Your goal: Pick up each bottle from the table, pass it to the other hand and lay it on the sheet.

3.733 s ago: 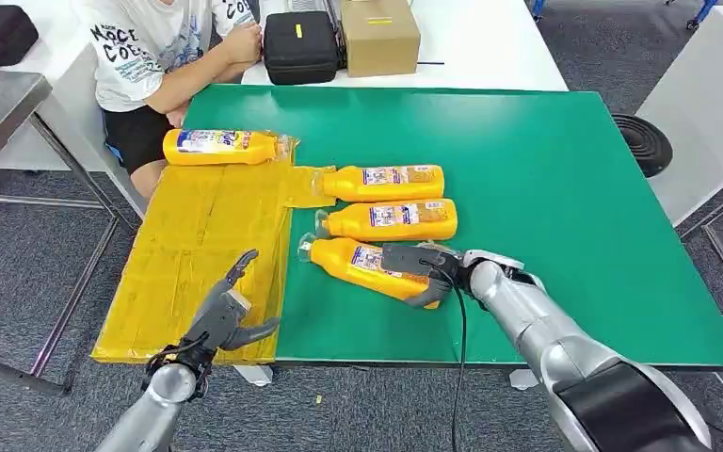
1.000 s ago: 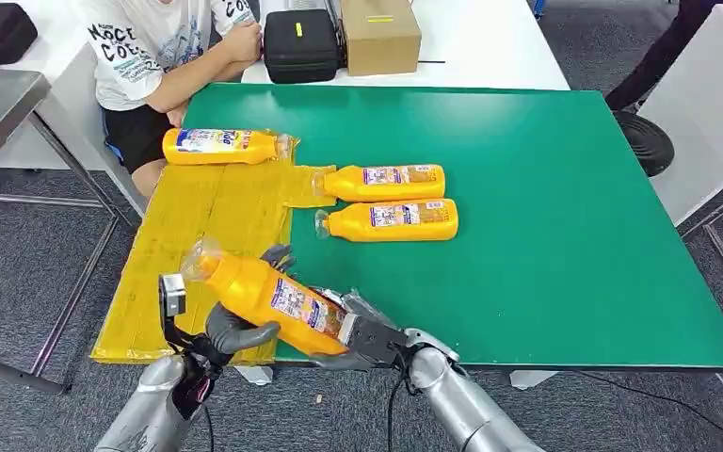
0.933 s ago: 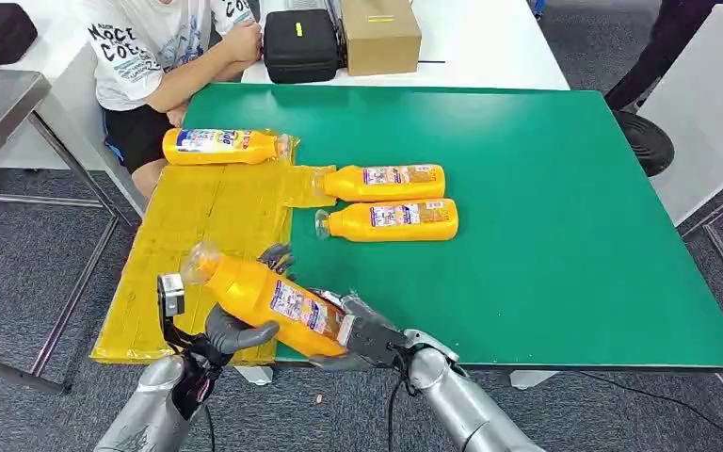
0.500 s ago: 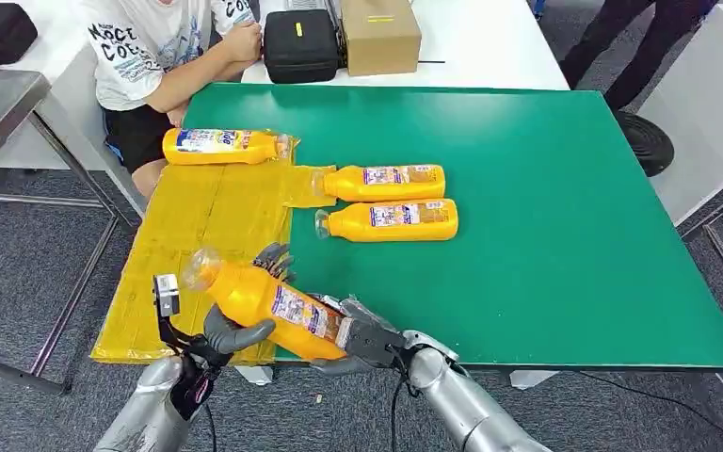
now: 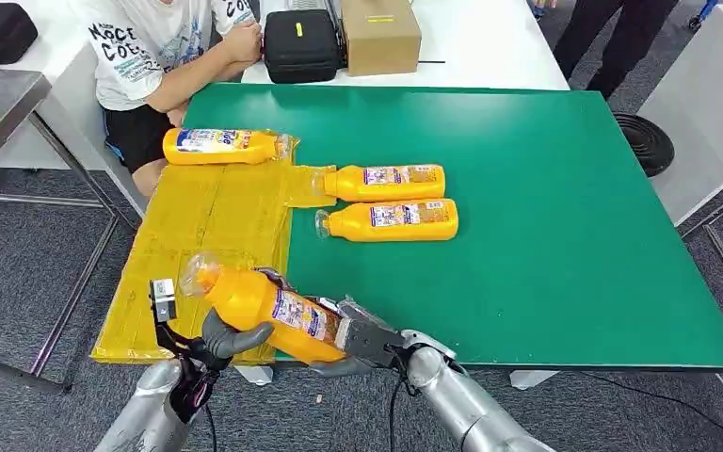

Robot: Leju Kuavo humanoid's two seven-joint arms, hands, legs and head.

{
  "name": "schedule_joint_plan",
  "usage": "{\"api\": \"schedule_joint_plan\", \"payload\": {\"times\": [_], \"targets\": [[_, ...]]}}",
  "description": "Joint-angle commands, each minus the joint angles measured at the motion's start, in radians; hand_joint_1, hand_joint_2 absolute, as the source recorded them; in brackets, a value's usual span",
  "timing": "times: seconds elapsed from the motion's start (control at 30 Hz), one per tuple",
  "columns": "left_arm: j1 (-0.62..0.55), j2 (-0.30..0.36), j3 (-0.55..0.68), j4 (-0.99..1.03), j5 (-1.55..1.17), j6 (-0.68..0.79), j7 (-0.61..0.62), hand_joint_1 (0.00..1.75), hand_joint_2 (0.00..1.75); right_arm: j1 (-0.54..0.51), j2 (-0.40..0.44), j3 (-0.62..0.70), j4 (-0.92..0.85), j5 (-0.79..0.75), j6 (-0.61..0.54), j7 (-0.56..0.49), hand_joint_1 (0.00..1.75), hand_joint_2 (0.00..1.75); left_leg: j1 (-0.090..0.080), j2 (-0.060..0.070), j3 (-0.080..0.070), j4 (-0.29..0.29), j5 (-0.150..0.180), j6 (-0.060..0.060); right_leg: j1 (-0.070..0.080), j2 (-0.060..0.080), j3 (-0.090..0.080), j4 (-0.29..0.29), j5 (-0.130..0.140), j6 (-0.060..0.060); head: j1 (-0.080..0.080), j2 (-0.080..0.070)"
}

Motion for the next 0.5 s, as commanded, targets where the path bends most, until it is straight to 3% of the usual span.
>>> {"api": "schedule_joint_plan", "payload": {"times": [0.03, 0.13, 0.17, 0.2, 0.23, 0.27, 0.5], "targets": [[-0.036, 0.017, -0.036, 0.016, -0.008, -0.010, -0.001, 1.75, 1.75, -0.050, -0.015, 0.019, 0.075, -0.003, -0.002, 0.001, 1.75, 1.75, 0.000, 0.000, 0.003, 0.000, -0.001, 0.000, 0.001, -0.001, 0.003, -0.001, -0.001, -0.002, 0.000, 0.000], [-0.040, 0.017, -0.035, 0.020, -0.009, -0.011, -0.004, 1.75, 1.75, -0.051, -0.015, 0.018, 0.073, -0.003, -0.003, 0.001, 1.75, 1.75, 0.001, 0.000, 0.003, 0.000, -0.001, 0.000, 0.001, -0.001, 0.004, -0.001, -0.001, -0.002, 0.000, 0.000], [-0.042, 0.018, -0.037, 0.022, -0.014, -0.007, -0.003, 1.75, 1.75, -0.048, -0.013, 0.013, 0.068, -0.005, -0.011, 0.001, 1.54, 1.75, 0.000, 0.000, 0.001, 0.000, 0.000, 0.000, 0.001, -0.001, 0.002, -0.001, 0.000, -0.001, 0.000, 0.000], [-0.042, 0.018, -0.036, 0.020, -0.017, 0.000, -0.004, 1.75, 1.75, -0.045, -0.009, -0.001, 0.062, -0.013, -0.023, 0.007, 0.42, 1.75, 0.001, 0.000, 0.004, 0.000, -0.001, 0.000, 0.001, -0.001, 0.004, -0.001, -0.001, -0.002, 0.000, 0.000], [-0.040, 0.019, -0.034, 0.017, -0.019, 0.004, -0.004, 1.75, 1.75, -0.045, -0.007, -0.008, 0.060, -0.017, -0.029, 0.017, 0.00, 1.75, 0.000, 0.000, 0.003, 0.000, -0.001, 0.000, 0.001, -0.001, 0.003, 0.000, -0.001, -0.002, 0.000, 0.000], [-0.039, 0.021, -0.032, 0.015, -0.023, 0.015, -0.002, 1.75, 1.75, -0.044, -0.005, -0.014, 0.051, -0.020, -0.037, 0.023, 0.00, 0.00, 0.001, 0.000, 0.004, 0.000, -0.002, 0.000, 0.001, -0.002, 0.005, 0.000, -0.002, -0.003, 0.000, 0.000], [-0.035, 0.030, -0.015, 0.014, -0.041, 0.046, 0.006, 1.75, 1.75, -0.032, -0.006, -0.052, 0.009, -0.047, -0.068, 0.039, 0.00, 0.00, 0.000, 0.000, 0.003, 0.000, -0.001, 0.000, 0.001, -0.001, 0.003, 0.000, -0.001, -0.002, 0.000, 0.000]]}}
